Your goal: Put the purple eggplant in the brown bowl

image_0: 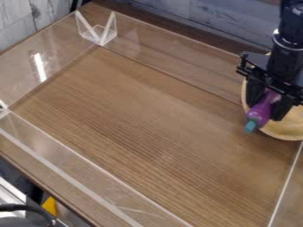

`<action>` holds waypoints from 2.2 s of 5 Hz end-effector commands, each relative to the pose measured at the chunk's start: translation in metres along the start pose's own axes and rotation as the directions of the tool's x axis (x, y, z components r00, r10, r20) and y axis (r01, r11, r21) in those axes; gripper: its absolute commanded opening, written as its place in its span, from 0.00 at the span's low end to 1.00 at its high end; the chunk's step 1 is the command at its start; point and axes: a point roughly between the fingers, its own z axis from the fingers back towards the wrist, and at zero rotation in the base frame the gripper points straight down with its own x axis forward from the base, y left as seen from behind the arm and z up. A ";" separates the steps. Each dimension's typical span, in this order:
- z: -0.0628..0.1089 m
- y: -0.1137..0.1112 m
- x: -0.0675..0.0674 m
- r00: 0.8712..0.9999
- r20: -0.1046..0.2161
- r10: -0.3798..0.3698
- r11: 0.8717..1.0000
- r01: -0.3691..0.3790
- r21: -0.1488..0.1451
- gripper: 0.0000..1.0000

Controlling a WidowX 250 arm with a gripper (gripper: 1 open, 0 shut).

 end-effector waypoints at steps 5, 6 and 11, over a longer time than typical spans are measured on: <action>-0.006 -0.001 0.014 0.999 0.032 0.029 0.999 -0.028 -0.021 0.00; -0.012 -0.001 0.016 0.999 0.026 0.034 0.999 -0.033 -0.022 0.00; 0.002 0.015 0.008 0.996 0.040 0.081 0.996 -0.080 -0.037 1.00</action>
